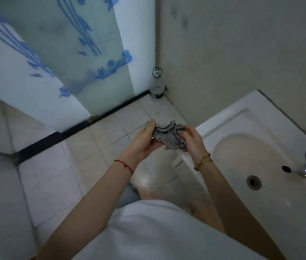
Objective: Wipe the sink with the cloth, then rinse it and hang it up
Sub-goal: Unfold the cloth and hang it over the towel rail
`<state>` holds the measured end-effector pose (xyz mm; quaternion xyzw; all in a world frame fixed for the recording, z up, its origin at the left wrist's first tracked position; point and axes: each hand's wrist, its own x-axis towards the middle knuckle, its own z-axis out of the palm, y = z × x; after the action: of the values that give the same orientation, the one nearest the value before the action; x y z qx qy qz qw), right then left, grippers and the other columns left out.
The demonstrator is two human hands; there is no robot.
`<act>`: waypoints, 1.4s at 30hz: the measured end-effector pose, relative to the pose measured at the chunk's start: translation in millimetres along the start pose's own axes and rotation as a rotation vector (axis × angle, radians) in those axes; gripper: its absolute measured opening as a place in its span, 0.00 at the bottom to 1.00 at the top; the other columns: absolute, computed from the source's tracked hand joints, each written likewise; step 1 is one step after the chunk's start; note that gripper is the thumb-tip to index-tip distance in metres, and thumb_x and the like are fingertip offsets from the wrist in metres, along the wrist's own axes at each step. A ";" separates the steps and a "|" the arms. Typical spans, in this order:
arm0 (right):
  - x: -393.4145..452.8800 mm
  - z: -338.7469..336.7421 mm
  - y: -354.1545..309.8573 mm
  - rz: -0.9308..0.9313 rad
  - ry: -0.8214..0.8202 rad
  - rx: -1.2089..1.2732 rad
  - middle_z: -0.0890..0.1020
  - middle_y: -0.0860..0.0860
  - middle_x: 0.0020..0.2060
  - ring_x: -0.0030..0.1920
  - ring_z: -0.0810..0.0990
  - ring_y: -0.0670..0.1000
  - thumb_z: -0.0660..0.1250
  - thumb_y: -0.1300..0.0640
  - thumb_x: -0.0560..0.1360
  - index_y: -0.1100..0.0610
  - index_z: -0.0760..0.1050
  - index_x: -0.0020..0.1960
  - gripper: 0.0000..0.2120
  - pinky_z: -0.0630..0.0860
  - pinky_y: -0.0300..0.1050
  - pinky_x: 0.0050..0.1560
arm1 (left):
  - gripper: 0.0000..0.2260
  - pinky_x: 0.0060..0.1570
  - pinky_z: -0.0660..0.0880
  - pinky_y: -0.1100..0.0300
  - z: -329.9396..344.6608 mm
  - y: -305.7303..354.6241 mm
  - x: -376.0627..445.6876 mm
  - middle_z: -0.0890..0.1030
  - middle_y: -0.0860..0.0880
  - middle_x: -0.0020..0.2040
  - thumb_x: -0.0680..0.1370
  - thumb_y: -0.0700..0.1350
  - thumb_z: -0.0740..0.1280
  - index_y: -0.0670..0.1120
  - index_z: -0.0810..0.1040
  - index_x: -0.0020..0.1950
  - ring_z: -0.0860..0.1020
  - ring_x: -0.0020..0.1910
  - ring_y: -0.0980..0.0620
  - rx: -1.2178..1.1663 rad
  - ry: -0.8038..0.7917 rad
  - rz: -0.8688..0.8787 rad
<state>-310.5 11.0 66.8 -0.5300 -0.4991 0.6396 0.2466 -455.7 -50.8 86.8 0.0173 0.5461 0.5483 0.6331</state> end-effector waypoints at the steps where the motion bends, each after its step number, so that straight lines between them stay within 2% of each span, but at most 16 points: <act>1: 10.4 26.4 -6.4 -0.031 -0.018 -0.017 0.79 0.59 0.52 0.51 0.79 0.55 0.60 0.64 0.78 0.61 0.73 0.55 0.07 0.79 0.44 0.46 | 0.16 0.42 0.83 0.60 -21.3 17.0 4.5 0.86 0.47 0.41 0.85 0.51 0.58 0.39 0.78 0.51 0.85 0.40 0.52 -0.024 -0.007 0.027; 3: 31.4 78.3 -20.1 -0.066 -0.042 -0.015 0.79 0.60 0.54 0.52 0.80 0.56 0.64 0.64 0.77 0.61 0.72 0.54 0.06 0.80 0.47 0.46 | 0.13 0.44 0.83 0.60 -62.9 56.0 13.2 0.87 0.48 0.39 0.84 0.47 0.60 0.40 0.78 0.50 0.85 0.39 0.54 -0.030 -0.033 0.079; 6: 62.0 150.1 -50.6 -0.092 -0.076 -0.004 0.80 0.54 0.47 0.41 0.81 0.45 0.67 0.63 0.76 0.62 0.72 0.54 0.08 0.78 0.37 0.35 | 0.06 0.47 0.82 0.61 -120.2 119.6 28.1 0.87 0.46 0.45 0.81 0.36 0.63 0.38 0.79 0.54 0.85 0.46 0.51 0.059 -0.100 0.163; 9: 93.3 196.5 -84.0 -0.175 -0.072 -0.019 0.81 0.55 0.40 0.38 0.81 0.45 0.68 0.63 0.75 0.59 0.73 0.47 0.04 0.78 0.44 0.41 | 0.12 0.45 0.81 0.62 -155.6 182.9 41.1 0.87 0.47 0.45 0.77 0.27 0.64 0.39 0.79 0.54 0.85 0.46 0.51 0.177 -0.130 0.218; 13: 128.9 225.8 -127.8 -0.262 -0.051 -0.037 0.84 0.51 0.39 0.38 0.83 0.45 0.67 0.63 0.76 0.54 0.74 0.44 0.06 0.81 0.46 0.44 | 0.10 0.46 0.82 0.60 -169.3 261.8 67.8 0.86 0.46 0.48 0.78 0.31 0.66 0.41 0.79 0.57 0.84 0.47 0.51 0.274 -0.141 0.238; 15: 148.8 230.1 -150.2 -0.326 0.006 -0.061 0.84 0.54 0.40 0.40 0.83 0.47 0.67 0.63 0.77 0.54 0.76 0.46 0.04 0.81 0.48 0.45 | 0.08 0.46 0.82 0.60 -163.8 294.8 88.1 0.86 0.46 0.49 0.79 0.37 0.68 0.42 0.80 0.58 0.85 0.48 0.50 0.307 -0.141 0.258; 19: 192.6 224.7 -196.9 -0.425 0.125 -0.140 0.83 0.54 0.38 0.39 0.80 0.49 0.66 0.62 0.77 0.57 0.77 0.49 0.03 0.80 0.46 0.45 | 0.04 0.39 0.81 0.63 -133.4 350.1 127.5 0.87 0.51 0.41 0.80 0.44 0.68 0.45 0.81 0.52 0.85 0.41 0.55 0.357 -0.170 0.291; 21: 213.0 217.9 -216.7 -0.492 0.190 -0.223 0.82 0.54 0.37 0.39 0.79 0.48 0.65 0.60 0.78 0.55 0.78 0.46 0.04 0.77 0.45 0.44 | 0.11 0.45 0.82 0.59 -114.2 378.6 146.9 0.87 0.48 0.49 0.79 0.48 0.69 0.43 0.82 0.58 0.85 0.48 0.52 0.336 -0.208 0.285; 23: 233.4 209.2 -235.0 -0.531 0.251 -0.289 0.82 0.52 0.37 0.36 0.78 0.45 0.63 0.59 0.79 0.54 0.78 0.44 0.07 0.76 0.42 0.40 | 0.20 0.56 0.81 0.53 -95.2 404.7 168.1 0.84 0.42 0.58 0.78 0.51 0.70 0.41 0.79 0.65 0.83 0.58 0.46 0.281 -0.242 0.288; 26: 256.9 194.2 -263.9 -0.478 0.305 -0.156 0.83 0.52 0.38 0.35 0.81 0.50 0.62 0.60 0.80 0.58 0.79 0.46 0.08 0.80 0.45 0.39 | 0.22 0.63 0.78 0.49 -68.1 439.0 196.5 0.82 0.39 0.62 0.79 0.49 0.70 0.38 0.77 0.68 0.80 0.62 0.42 0.175 -0.295 0.265; 29: 278.3 180.5 -291.5 -0.468 0.401 -0.116 0.83 0.54 0.35 0.33 0.81 0.53 0.62 0.58 0.80 0.61 0.80 0.43 0.11 0.81 0.50 0.37 | 0.19 0.58 0.80 0.50 -44.4 466.8 220.4 0.82 0.39 0.61 0.79 0.45 0.68 0.37 0.77 0.67 0.81 0.60 0.41 0.207 -0.361 0.269; 31: 290.6 174.0 -306.7 -0.482 0.524 -0.216 0.81 0.54 0.31 0.29 0.80 0.52 0.62 0.56 0.79 0.61 0.78 0.38 0.14 0.81 0.54 0.33 | 0.18 0.55 0.82 0.51 -29.7 481.4 233.1 0.83 0.38 0.60 0.79 0.43 0.67 0.36 0.76 0.67 0.82 0.58 0.41 0.249 -0.411 0.286; 34: 302.8 167.0 -326.2 -0.492 0.696 -0.402 0.79 0.52 0.26 0.26 0.79 0.49 0.63 0.49 0.78 0.59 0.73 0.35 0.18 0.80 0.58 0.32 | 0.17 0.58 0.81 0.49 -7.2 498.3 247.5 0.82 0.37 0.61 0.79 0.40 0.67 0.35 0.75 0.67 0.82 0.58 0.40 0.244 -0.475 0.268; 38: 307.5 171.6 -350.8 -0.630 0.773 -0.348 0.80 0.48 0.32 0.35 0.80 0.47 0.65 0.40 0.74 0.50 0.72 0.37 0.14 0.80 0.47 0.36 | 0.14 0.55 0.82 0.49 20.6 515.4 265.5 0.82 0.37 0.60 0.79 0.37 0.65 0.36 0.77 0.65 0.82 0.57 0.39 0.207 -0.575 0.252; 40: 313.2 175.3 -359.2 -0.681 0.688 -0.293 0.80 0.47 0.39 0.42 0.80 0.45 0.70 0.45 0.73 0.49 0.75 0.44 0.09 0.79 0.42 0.40 | 0.14 0.55 0.81 0.48 32.9 523.2 271.8 0.82 0.37 0.60 0.78 0.36 0.66 0.37 0.78 0.64 0.82 0.57 0.39 0.211 -0.684 0.235; 42: 323.0 175.2 -363.3 -0.667 0.645 -0.321 0.80 0.50 0.43 0.45 0.80 0.48 0.72 0.52 0.73 0.52 0.76 0.51 0.09 0.79 0.42 0.44 | 0.18 0.54 0.82 0.49 44.1 531.6 274.8 0.82 0.37 0.61 0.76 0.35 0.67 0.37 0.76 0.66 0.81 0.58 0.39 0.233 -0.777 0.227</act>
<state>-652.2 355.8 243.8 -0.5439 -0.6320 0.2441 0.4952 -837.7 382.3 249.8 0.3544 0.3195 0.5017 0.7215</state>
